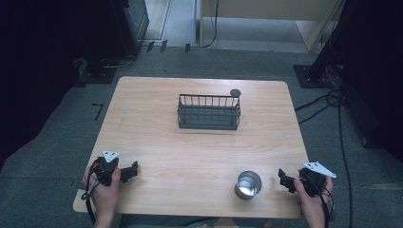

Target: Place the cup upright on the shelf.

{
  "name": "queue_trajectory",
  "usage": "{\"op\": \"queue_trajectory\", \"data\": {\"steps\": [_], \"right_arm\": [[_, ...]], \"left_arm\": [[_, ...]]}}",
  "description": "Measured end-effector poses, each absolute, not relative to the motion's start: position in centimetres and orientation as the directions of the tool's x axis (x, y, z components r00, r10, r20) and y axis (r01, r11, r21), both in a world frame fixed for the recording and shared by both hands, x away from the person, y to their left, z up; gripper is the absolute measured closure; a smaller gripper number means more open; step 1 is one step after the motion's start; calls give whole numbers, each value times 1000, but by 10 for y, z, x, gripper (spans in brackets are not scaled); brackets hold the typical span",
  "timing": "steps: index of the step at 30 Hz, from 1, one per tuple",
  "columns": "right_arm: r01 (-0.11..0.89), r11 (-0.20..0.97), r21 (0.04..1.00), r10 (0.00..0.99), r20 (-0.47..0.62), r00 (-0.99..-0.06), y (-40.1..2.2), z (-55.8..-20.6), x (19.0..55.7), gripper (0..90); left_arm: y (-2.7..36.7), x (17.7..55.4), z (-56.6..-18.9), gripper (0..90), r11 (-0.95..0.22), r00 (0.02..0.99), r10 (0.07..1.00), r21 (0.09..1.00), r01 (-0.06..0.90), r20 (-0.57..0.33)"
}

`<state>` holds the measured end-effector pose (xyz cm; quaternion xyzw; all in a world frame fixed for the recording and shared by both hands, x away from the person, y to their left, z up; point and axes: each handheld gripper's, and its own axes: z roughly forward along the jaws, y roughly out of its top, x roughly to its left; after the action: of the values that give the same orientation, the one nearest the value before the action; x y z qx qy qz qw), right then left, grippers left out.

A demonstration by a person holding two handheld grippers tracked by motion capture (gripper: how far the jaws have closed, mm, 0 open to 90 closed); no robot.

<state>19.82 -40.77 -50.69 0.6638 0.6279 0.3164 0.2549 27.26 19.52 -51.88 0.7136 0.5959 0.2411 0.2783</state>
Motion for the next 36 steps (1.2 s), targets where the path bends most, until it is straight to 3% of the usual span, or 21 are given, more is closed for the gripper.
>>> {"op": "queue_trajectory", "data": {"steps": [20,36], "right_arm": [[582,-31,812,980,140,-143,-367,-454,188,0],[553,12,833,968,130,-216,-344,-444,200,0]], "left_arm": [[195,273,-519,0,-135,174,985,685,716,13],[195,273,-519,0,-134,173,985,685,716,12]]}}
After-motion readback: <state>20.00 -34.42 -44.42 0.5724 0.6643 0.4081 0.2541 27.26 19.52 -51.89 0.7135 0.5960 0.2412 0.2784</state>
